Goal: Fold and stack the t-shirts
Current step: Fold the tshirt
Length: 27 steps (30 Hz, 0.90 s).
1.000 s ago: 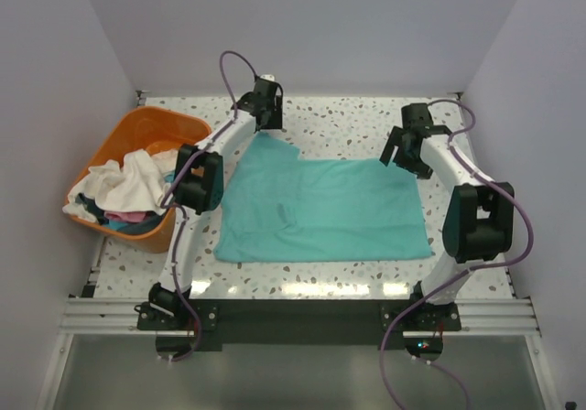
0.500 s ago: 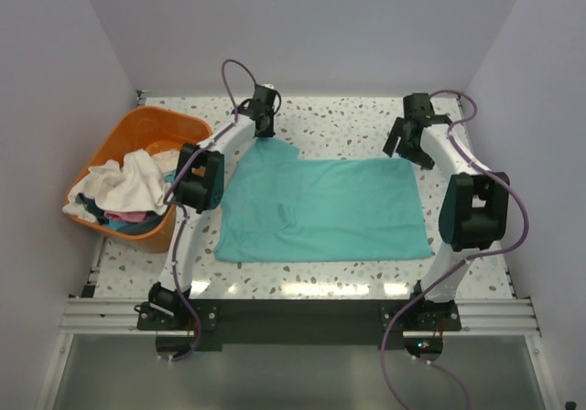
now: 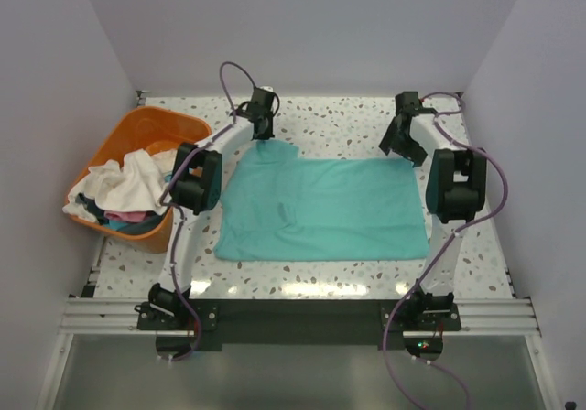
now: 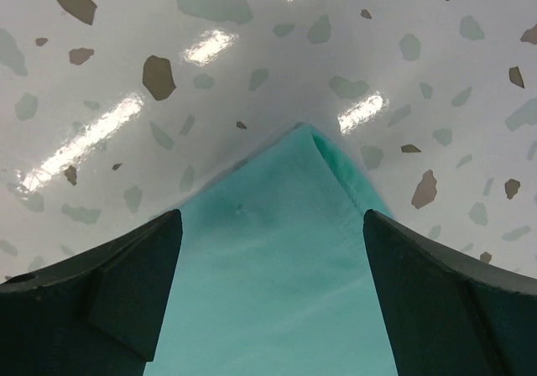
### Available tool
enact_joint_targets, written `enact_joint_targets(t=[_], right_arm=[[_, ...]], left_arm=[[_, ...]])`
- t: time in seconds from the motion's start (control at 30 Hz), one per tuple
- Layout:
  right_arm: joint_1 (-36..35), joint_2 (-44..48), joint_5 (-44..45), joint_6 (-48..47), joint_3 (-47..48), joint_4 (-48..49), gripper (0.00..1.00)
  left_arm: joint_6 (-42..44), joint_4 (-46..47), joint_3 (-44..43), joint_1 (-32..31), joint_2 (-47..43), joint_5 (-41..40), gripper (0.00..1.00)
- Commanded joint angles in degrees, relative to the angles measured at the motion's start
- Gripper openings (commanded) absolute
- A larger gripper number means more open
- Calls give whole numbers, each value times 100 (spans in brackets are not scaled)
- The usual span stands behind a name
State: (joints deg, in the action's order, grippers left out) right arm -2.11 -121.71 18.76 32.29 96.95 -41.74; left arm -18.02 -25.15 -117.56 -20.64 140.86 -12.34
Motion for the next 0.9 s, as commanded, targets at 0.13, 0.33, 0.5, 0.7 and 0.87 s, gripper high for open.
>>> enact_joint_targets(t=[0.13,0.33,0.5,0.7,0.87], right_arm=[[149,-406,84,383,194,182,84],[149,-608,101,462,184,307,81],[167,-608,338,392,386,394,86],[167,-925,558,216,782,95,83],[167,-837,383,119,501,324,71]], left_arm=[[-61,203,628,25,-805,188,0],[53,282,708,-1,-893,399,0],[97,308,787,-10,-946,372,0],[123,326,813,-10,-937,416,0],[132,326,822,-10,-920,399,0]])
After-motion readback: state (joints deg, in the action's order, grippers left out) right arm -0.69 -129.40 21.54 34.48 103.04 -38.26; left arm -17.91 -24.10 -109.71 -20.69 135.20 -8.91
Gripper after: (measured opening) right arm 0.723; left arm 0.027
